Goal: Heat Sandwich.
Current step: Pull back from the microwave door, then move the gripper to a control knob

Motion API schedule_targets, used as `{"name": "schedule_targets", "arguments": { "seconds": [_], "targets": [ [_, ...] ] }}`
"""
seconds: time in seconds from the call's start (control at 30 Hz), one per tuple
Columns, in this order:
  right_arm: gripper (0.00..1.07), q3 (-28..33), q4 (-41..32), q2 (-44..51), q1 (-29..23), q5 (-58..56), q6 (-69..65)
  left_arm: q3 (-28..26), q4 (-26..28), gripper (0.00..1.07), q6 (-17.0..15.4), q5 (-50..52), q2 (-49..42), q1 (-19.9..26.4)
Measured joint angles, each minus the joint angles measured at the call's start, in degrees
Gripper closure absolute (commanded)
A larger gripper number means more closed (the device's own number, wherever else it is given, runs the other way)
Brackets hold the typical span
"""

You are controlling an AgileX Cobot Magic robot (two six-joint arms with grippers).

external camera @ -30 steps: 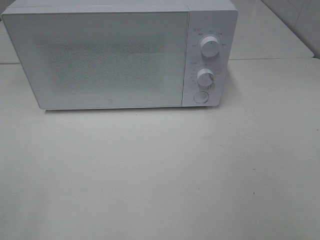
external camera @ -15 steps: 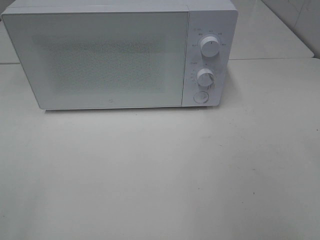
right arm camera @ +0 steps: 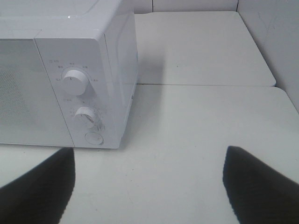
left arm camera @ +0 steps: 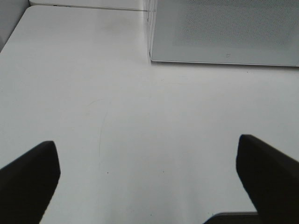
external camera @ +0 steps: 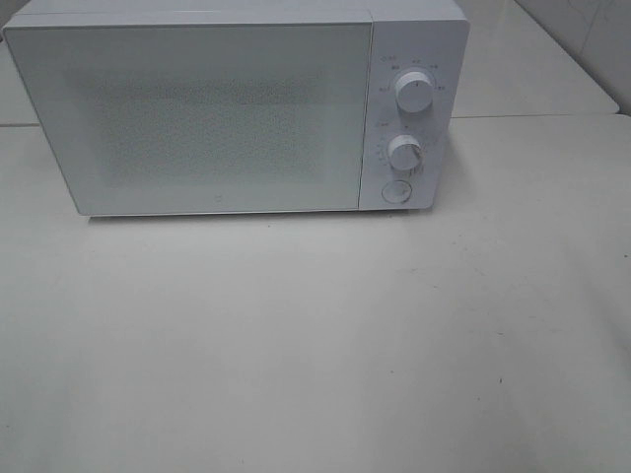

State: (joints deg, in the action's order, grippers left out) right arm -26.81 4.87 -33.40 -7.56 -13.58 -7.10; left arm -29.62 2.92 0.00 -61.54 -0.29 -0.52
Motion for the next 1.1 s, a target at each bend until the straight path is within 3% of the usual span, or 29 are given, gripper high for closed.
{"name": "schedule_targets", "arguments": {
  "seconds": [0.97,1.1],
  "targets": [
    [0.31,0.0,-0.57,-26.41,-0.06,28.19,0.0,0.0,0.0,0.1,0.0,0.0,0.0,0.0],
    [0.31,0.52,-8.94,-31.91,-0.23,35.92,4.64,0.0,0.0,0.1,0.0,0.0,0.0,0.0]
  ]
}}
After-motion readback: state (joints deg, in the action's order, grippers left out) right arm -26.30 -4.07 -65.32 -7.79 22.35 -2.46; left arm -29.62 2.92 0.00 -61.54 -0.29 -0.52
